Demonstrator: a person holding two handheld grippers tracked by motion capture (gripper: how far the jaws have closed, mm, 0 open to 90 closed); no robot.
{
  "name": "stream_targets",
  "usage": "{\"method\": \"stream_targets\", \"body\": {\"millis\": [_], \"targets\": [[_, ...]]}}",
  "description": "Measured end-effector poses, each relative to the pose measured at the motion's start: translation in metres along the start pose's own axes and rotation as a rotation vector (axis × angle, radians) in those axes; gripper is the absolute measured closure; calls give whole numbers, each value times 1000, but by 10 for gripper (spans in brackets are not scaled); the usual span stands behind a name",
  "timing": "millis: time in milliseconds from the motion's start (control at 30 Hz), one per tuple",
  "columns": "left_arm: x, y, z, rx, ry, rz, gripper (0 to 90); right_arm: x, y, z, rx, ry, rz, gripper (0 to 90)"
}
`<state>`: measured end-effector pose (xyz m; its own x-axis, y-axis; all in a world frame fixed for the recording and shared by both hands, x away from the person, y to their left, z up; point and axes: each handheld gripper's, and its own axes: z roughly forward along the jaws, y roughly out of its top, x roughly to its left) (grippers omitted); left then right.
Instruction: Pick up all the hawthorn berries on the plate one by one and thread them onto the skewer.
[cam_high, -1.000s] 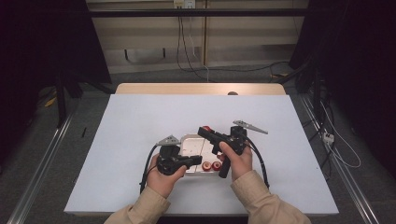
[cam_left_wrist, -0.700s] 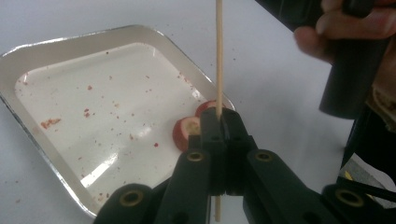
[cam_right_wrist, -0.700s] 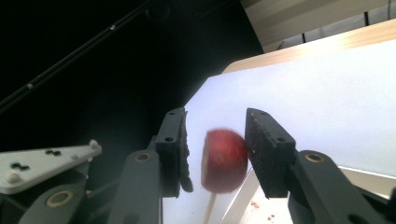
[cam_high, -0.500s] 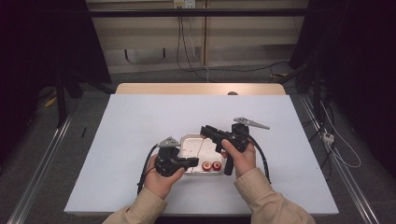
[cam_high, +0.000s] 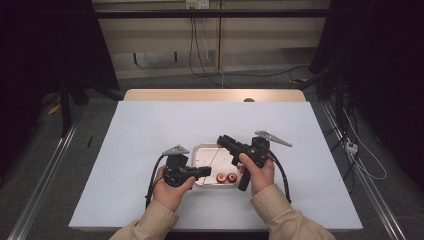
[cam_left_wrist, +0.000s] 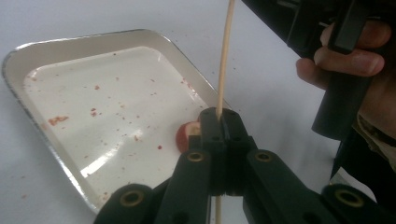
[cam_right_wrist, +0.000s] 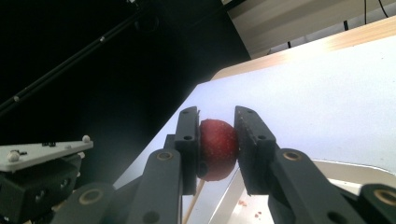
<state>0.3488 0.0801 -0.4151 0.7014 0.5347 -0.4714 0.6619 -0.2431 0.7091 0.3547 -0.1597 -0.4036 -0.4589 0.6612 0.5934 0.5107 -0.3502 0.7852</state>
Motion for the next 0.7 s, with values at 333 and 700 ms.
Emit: {"method": "stream_targets", "body": {"millis": [333,700], "targets": [[-2,2,2,-14,-14,1,900,10,-1,7,33,26,-39,736],[-6,2,0,11,21,28,900,7,4,8,55,28,-26,660]]}}
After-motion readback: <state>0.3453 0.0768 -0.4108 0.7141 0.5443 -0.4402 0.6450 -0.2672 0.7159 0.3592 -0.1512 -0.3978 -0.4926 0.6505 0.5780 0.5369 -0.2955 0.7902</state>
